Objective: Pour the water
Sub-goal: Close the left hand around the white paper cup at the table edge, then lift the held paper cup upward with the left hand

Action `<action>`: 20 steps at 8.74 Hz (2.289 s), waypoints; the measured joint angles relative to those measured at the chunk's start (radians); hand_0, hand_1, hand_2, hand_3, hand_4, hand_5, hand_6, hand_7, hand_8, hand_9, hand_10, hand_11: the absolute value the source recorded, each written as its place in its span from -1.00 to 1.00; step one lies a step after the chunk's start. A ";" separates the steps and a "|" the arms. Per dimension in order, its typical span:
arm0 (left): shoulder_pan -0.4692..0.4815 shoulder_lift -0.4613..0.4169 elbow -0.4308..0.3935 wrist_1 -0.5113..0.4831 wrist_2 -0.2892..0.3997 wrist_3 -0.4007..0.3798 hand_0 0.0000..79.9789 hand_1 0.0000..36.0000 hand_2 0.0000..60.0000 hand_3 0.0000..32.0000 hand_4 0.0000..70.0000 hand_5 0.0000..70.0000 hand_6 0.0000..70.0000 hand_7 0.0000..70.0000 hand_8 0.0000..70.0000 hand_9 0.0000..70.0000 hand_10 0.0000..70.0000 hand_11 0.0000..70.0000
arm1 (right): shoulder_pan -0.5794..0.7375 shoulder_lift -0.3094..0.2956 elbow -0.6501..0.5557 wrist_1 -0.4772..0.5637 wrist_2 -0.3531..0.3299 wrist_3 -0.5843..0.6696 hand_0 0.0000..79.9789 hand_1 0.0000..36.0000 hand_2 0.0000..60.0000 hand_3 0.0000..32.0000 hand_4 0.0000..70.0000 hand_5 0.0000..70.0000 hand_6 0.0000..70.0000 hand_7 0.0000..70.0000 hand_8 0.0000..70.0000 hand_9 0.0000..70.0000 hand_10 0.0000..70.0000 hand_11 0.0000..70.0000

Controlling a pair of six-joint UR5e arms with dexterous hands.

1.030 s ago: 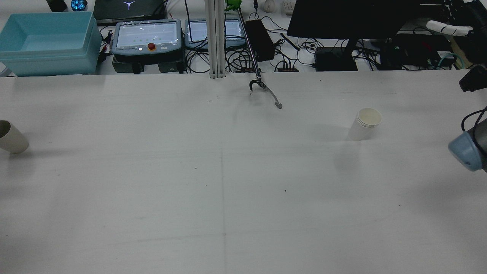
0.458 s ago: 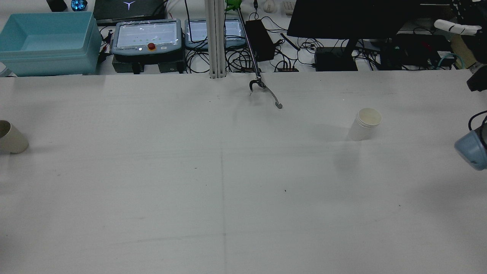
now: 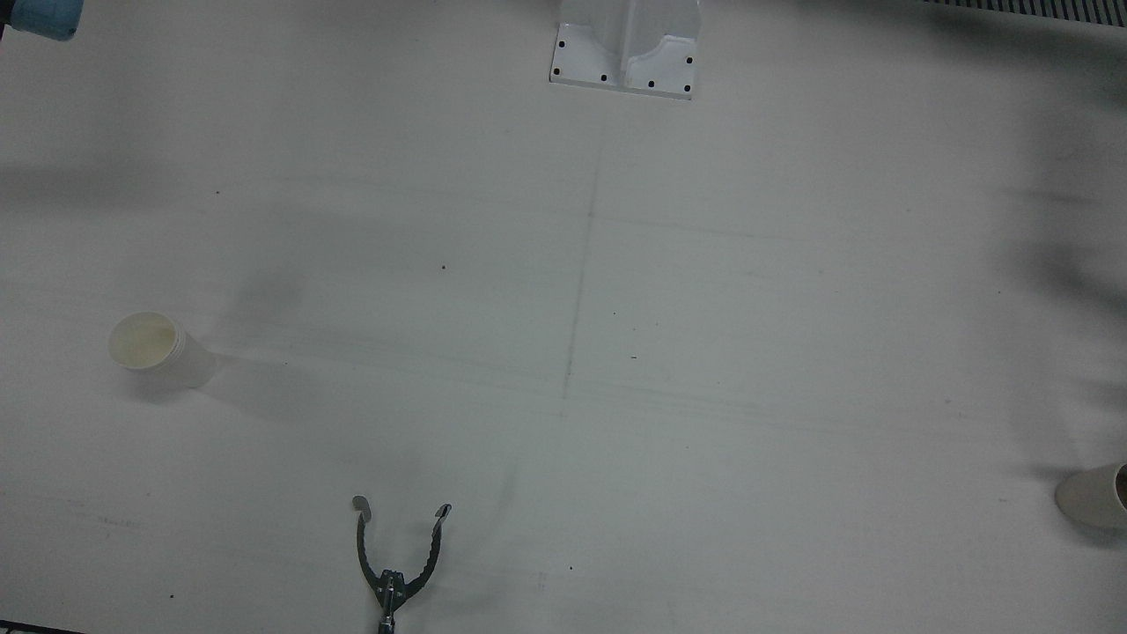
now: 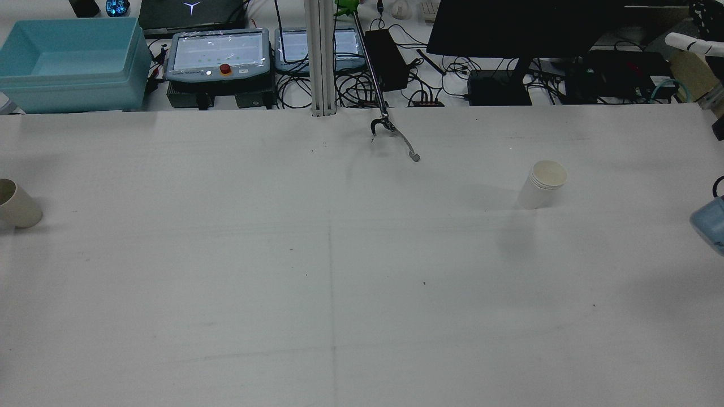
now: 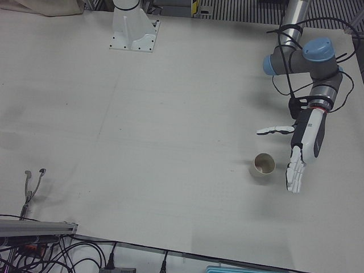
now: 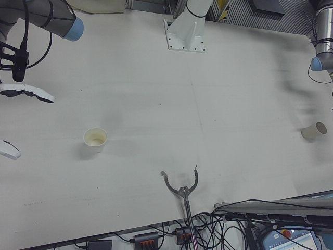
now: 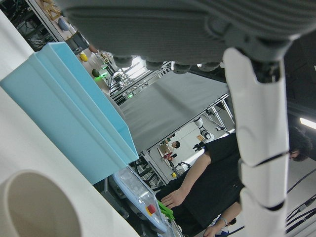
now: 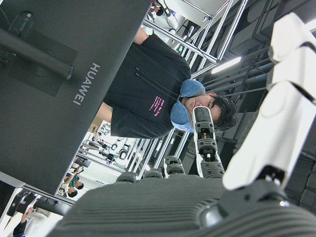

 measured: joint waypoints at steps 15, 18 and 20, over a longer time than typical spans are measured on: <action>0.153 -0.106 0.381 -0.194 -0.048 -0.117 0.43 0.35 -0.98 -0.75 -1.00 -0.89 -1.00 -0.79 -1.00 -1.00 -0.98 -0.90 | -0.013 -0.005 -0.012 0.000 0.002 -0.003 0.09 -0.35 -0.42 -1.00 -0.60 -0.56 -0.88 -0.74 -1.00 -0.99 -1.00 -1.00; 0.170 -0.128 0.383 -0.183 -0.063 -0.119 0.42 0.34 -0.96 -0.82 -1.00 -0.87 -1.00 -0.74 -1.00 -0.99 -0.97 -0.88 | -0.012 -0.005 -0.013 0.000 0.002 -0.002 0.08 -0.36 -0.42 -1.00 -0.61 -0.58 -0.89 -0.76 -1.00 -0.99 -1.00 -1.00; 0.172 -0.160 0.395 -0.169 -0.065 -0.120 0.41 0.31 -0.95 -0.91 -0.99 -0.88 -1.00 -0.75 -1.00 -0.99 -0.97 -0.88 | -0.011 -0.006 -0.013 0.000 0.001 -0.002 0.08 -0.37 -0.43 -1.00 -0.63 -0.59 -0.89 -0.77 -1.00 -0.99 -1.00 -1.00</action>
